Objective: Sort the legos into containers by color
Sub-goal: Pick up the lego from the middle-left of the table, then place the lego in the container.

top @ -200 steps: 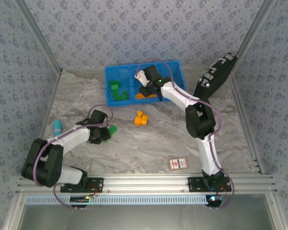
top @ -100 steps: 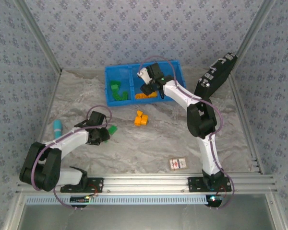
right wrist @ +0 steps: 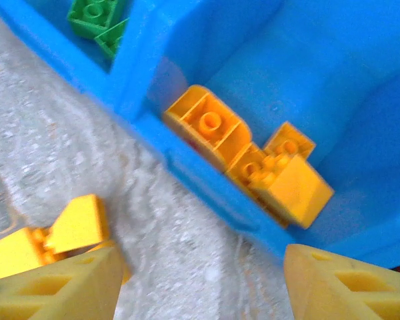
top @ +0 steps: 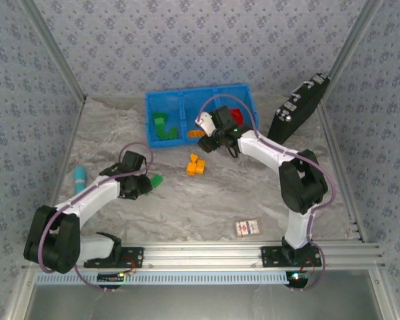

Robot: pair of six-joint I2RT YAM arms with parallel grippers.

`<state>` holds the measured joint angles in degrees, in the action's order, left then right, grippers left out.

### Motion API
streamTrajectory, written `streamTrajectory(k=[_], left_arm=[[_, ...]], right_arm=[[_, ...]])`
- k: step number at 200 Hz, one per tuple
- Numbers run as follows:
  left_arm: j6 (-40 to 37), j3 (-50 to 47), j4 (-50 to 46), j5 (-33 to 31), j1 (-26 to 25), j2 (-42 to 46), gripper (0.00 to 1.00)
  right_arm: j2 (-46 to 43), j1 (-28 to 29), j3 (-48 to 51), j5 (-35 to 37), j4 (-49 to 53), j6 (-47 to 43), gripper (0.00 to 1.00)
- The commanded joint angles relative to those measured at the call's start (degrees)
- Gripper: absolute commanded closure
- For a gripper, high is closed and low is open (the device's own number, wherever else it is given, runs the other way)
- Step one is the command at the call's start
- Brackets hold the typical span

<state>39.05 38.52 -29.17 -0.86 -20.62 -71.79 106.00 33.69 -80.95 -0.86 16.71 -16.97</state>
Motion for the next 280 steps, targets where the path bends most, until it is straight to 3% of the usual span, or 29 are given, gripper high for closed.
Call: streamTrajectory(k=[1, 35, 114, 167, 280], left_arm=[[-2.7, 5.8, -2.1, -0.6, 0.1, -0.3, 0.81], [-7.0, 16.4, -1.4, -2.5, 0.5, -4.2, 0.81], [-13.5, 40.0, 4.5, -0.3, 1.1, -23.6, 0.79], [-17.1, 53.8, 2.8, -0.5, 2.1, -36.9, 0.79], [-19.5, 67.0, -1.4, 0.2, 3.7, -50.4, 0.72]], right_arm=[[-3.1, 2.2, 3.8, 1.1, -1.4, 6.1, 0.34], [-5.1, 5.4, 9.2, 0.8, -6.6, 13.4, 0.34], [0.2, 6.8, 7.6, 4.7, -7.7, 24.1, 0.34], [4.0, 5.9, 6.0, -0.2, -9.4, 27.1, 0.34], [12.2, 5.2, -1.5, -0.6, -6.4, 27.4, 0.34]])
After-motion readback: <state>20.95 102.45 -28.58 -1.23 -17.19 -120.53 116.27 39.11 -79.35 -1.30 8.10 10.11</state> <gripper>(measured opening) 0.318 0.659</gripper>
